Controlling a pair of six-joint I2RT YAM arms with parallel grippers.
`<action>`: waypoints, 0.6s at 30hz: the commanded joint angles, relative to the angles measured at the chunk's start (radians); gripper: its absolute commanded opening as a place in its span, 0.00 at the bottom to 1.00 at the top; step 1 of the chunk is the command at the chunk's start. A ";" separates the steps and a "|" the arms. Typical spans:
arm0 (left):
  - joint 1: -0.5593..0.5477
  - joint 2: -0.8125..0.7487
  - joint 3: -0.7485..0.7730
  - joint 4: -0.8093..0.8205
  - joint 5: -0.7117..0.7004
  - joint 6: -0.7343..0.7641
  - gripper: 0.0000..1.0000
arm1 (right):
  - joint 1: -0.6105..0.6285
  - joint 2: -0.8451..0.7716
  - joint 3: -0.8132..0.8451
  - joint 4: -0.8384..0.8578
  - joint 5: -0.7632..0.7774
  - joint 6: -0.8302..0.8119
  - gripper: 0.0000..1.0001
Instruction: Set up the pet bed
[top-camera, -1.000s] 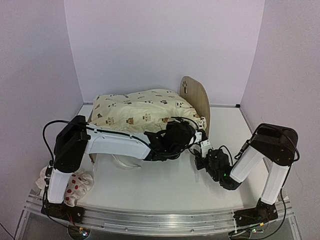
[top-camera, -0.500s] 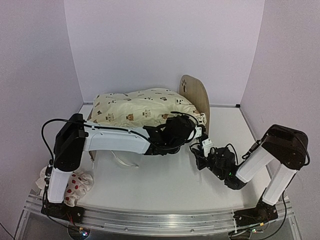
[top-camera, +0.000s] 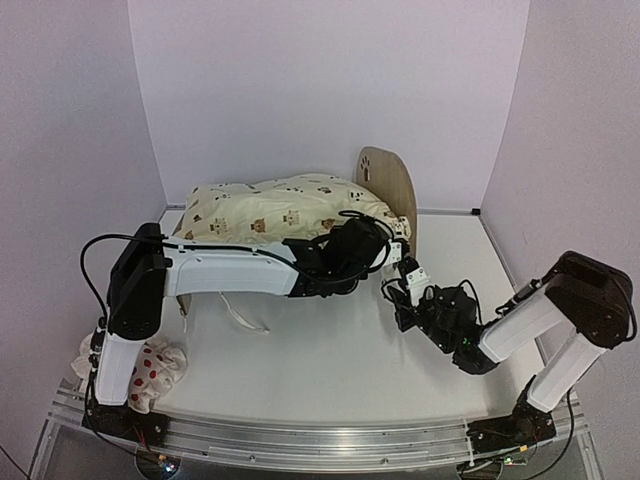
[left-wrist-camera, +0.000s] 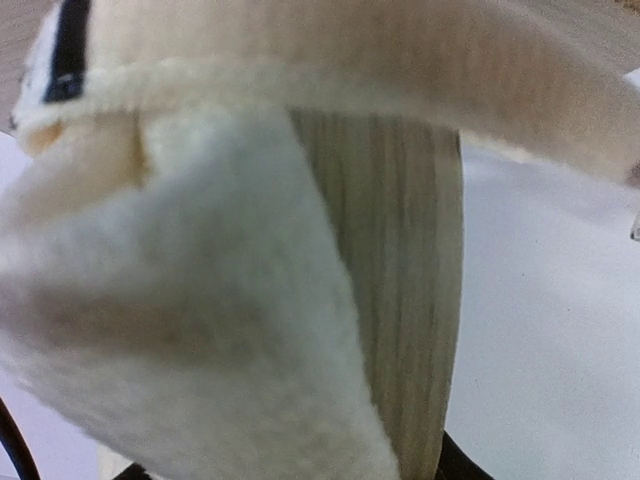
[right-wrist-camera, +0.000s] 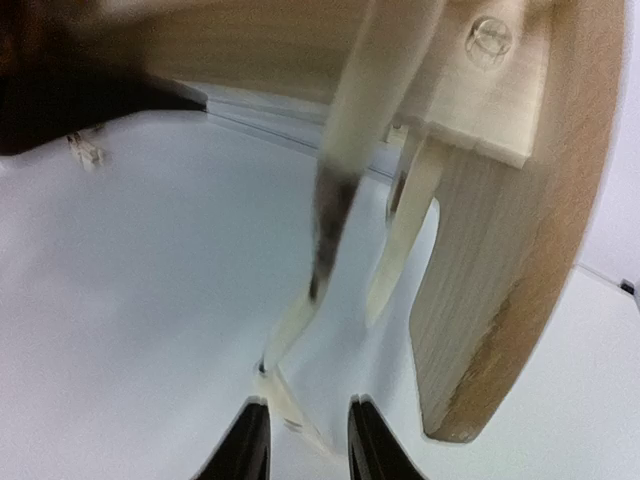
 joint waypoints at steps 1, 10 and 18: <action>0.004 -0.083 0.011 0.100 0.008 -0.151 0.35 | 0.003 -0.199 -0.066 0.106 0.009 0.042 0.29; 0.001 -0.116 -0.163 0.067 0.008 -0.326 0.31 | 0.003 -0.587 -0.102 -0.479 0.023 0.239 0.37; -0.019 -0.118 -0.279 0.065 -0.013 -0.426 0.31 | 0.003 -0.521 0.304 -0.959 -0.021 0.287 0.76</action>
